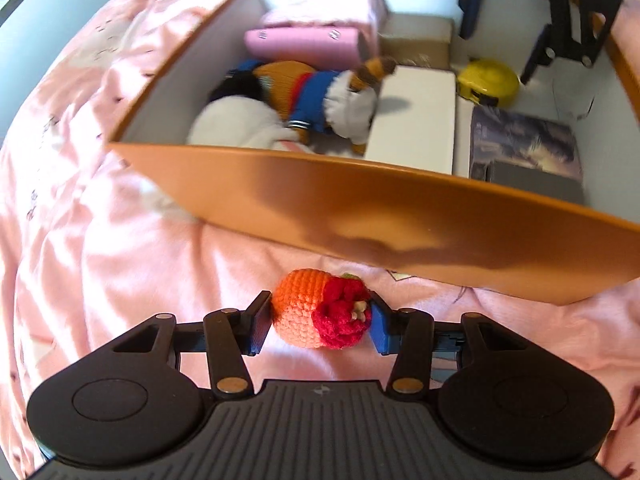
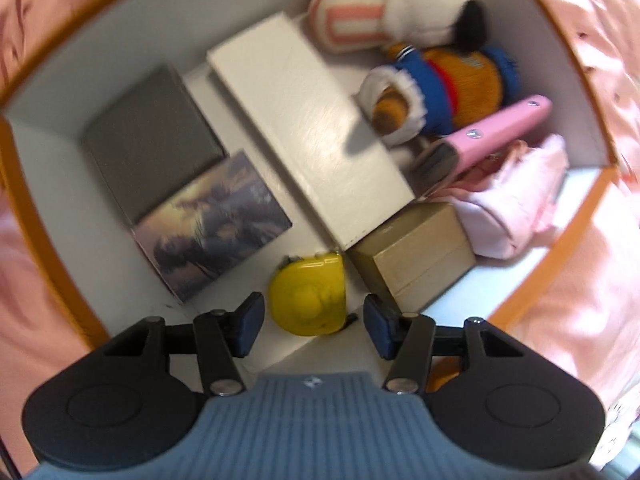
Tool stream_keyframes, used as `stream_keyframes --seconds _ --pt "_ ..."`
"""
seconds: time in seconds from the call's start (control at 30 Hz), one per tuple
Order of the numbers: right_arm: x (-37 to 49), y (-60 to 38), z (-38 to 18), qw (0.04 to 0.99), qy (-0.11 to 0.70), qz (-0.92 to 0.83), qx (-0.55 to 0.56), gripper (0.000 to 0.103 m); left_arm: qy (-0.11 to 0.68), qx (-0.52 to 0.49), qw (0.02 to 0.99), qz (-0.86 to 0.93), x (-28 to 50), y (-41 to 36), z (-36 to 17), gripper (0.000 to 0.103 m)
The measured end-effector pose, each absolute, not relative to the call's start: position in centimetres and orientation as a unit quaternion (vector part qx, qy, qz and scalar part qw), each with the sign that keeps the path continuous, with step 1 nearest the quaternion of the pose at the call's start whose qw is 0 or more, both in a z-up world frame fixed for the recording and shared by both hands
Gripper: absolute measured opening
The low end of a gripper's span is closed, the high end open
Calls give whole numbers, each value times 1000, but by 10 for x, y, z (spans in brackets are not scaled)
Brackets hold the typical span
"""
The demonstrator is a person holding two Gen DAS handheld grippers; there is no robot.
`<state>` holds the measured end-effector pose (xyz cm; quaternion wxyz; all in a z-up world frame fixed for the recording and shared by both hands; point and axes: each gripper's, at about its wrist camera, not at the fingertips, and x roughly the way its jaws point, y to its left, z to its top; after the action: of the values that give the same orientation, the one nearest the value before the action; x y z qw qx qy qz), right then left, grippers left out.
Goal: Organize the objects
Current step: 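Carry the crocheted orange into the box with the left tool and release it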
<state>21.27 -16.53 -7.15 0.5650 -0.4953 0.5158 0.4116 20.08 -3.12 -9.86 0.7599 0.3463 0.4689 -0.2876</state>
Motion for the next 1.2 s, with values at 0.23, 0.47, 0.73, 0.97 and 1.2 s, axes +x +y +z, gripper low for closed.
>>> stream_keyframes --seconds 0.23,0.47,0.73,0.97,1.2 --pt "201 -180 -26 655 490 383 -430 57 445 315 801 -248 176 -23 -41 55" --pt "183 -205 12 729 456 371 -350 57 389 299 828 -272 149 -54 26 55" --pt "171 -246 36 799 404 343 -283 65 368 302 805 -355 136 -132 46 55" --pt "183 -276 20 836 380 289 -271 67 422 273 776 -381 167 -189 6 55" --pt "193 -280 0 835 370 298 -277 68 496 239 742 -382 202 -216 -41 55"
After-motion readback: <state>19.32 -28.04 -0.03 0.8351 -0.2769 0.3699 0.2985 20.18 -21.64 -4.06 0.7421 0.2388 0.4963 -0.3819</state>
